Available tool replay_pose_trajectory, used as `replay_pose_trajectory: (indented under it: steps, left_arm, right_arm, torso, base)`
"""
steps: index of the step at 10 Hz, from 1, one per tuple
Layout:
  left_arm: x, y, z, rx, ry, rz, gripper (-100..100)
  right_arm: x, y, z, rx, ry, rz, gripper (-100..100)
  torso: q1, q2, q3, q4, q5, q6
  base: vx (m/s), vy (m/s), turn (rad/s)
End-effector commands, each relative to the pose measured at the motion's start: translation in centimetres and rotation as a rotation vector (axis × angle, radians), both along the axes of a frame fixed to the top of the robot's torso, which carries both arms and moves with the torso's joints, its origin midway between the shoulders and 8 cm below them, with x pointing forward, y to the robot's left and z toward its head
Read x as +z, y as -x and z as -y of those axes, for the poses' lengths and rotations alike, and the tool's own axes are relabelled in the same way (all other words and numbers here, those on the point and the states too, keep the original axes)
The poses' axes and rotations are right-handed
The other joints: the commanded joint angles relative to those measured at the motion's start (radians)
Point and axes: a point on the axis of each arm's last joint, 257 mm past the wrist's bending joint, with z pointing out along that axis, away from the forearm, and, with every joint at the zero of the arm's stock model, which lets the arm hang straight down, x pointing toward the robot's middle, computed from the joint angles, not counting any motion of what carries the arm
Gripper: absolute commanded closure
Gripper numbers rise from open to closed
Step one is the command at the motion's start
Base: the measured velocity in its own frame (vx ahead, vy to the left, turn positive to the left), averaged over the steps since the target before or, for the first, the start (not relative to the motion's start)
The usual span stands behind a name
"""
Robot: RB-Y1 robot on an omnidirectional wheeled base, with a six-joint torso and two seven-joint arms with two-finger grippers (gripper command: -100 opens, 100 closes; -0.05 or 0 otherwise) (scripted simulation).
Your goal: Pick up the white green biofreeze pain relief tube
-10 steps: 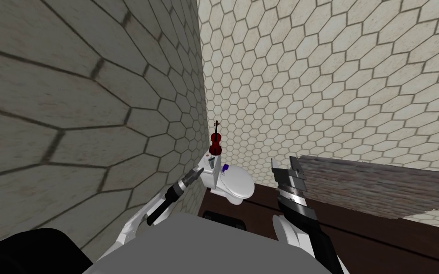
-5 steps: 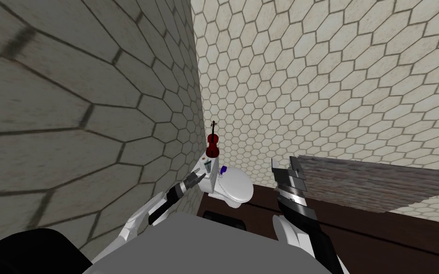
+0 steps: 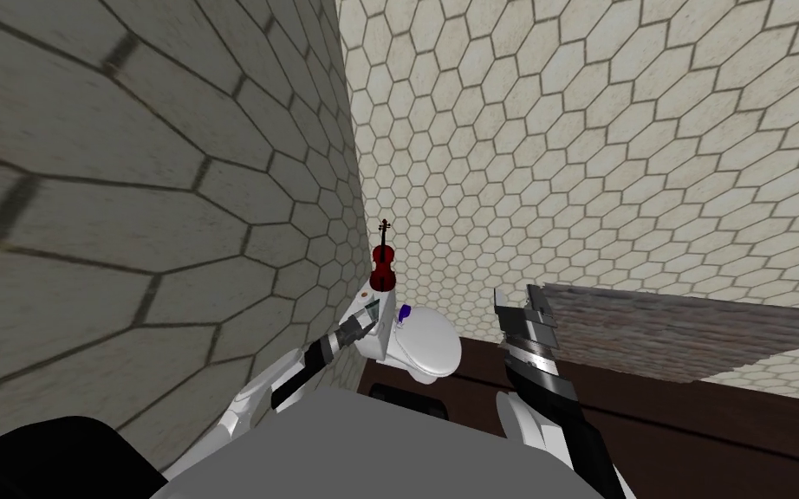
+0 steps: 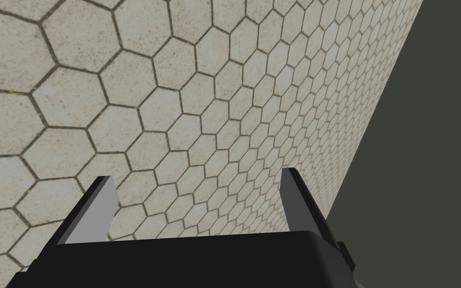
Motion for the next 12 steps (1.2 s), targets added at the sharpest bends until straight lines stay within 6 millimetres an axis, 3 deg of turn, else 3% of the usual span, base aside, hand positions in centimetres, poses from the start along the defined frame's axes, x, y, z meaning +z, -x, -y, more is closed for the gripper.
replay_pose_trajectory:
  steps: [1,12]
  left_arm:
    - [-0.4,-1.1,0.3,-0.004,0.016,0.0,-100]
    - [-1.6,-9.2,-0.3,0.008,0.018,0.009,-100]
  right_arm:
    - [0.0,0.0,0.0,0.0,0.0,0.0,0]
    - [0.0,0.0,0.0,0.0,0.0,0.0,0]
  torso:
    - [0.0,0.0,0.0,0.0,0.0,0.0]
    - [0.0,0.008,0.005,0.002,0.0,0.0]
  base:
    - [-0.074,-0.005,-0.027]
    - [-0.073,0.001,-0.013]
